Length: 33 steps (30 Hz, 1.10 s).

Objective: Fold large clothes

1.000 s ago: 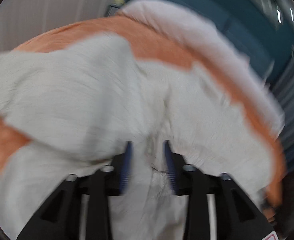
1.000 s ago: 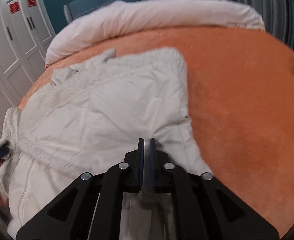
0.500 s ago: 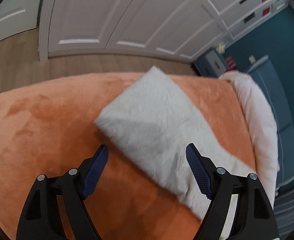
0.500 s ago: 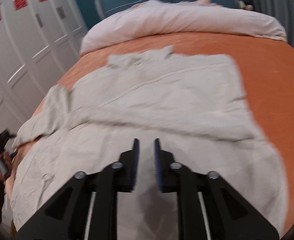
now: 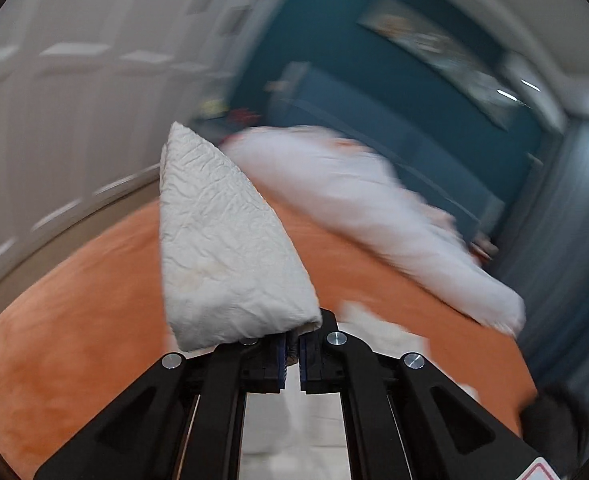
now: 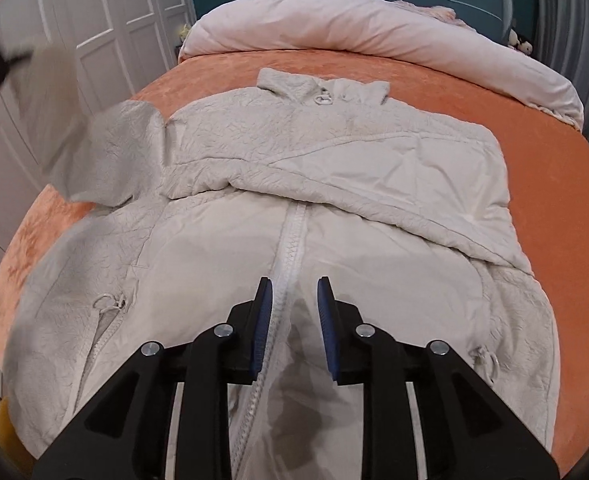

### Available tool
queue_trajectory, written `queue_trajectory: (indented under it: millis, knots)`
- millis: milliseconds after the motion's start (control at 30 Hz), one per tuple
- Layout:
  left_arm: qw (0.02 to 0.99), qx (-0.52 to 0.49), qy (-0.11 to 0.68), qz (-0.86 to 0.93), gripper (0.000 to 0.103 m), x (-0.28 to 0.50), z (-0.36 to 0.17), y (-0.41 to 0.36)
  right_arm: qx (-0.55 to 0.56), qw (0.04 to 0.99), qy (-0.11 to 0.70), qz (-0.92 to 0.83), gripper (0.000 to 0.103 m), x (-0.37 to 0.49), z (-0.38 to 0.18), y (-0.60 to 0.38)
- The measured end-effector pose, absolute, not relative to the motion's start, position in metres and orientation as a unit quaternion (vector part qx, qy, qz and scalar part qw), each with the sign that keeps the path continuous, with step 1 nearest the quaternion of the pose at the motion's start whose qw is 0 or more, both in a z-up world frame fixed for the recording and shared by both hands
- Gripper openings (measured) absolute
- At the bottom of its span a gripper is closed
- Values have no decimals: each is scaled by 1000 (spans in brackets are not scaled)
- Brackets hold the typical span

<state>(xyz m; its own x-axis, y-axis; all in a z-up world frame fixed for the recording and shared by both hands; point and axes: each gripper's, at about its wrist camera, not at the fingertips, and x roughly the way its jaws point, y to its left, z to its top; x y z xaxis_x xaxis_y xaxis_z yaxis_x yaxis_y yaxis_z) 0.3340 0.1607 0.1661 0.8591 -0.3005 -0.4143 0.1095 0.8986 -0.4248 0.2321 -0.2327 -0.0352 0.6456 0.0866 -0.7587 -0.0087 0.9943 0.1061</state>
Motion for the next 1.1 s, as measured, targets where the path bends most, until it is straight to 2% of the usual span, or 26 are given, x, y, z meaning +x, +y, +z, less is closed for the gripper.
queue_trajectory:
  millis: [67,200,233,267,300,400,500,600,700,767,800,933,1033,1100]
  knots:
    - [939,-179,242,-168,1,332,181,103,52,906,420,22,23,228,-33,-239]
    - [913,-154,279,-255,4,336,176,-7,61,904,422,13,23,219,-32,-259]
    - [905,-145,299,-266,22,334,168,-31,62,903,424,9,23,217,-33,-264]
    - [889,-137,333,-282,64,335,154,-59,64,902,427,6,23,214,-34,-271]
    - [876,-136,363,-286,77,335,141,-78,67,900,430,3,23,211,-36,-278]
    - [853,-137,394,-314,77,327,114,-116,71,898,435,-11,23,202,-40,-300]
    - [862,-131,375,-315,78,318,111,-106,84,897,434,-30,30,193,-44,-329]
    - [880,-141,358,-278,81,305,105,-60,115,896,426,-39,34,190,-42,-357]
    - [904,-114,373,-177,81,319,90,-12,154,899,408,-36,44,203,-33,-378]
    - [911,-108,383,-106,79,332,69,24,174,907,381,-32,58,224,-23,-386]
    - [913,-108,386,-79,79,339,60,42,180,910,373,-30,59,231,-21,-387]
    - [900,-136,413,-18,69,359,24,93,208,905,372,-21,67,287,-17,-384]
    - [893,-146,427,-2,66,370,1,102,230,885,403,-30,67,334,-36,-377]
    - [892,-137,431,4,65,376,-11,99,237,874,423,-26,51,353,-48,-370]
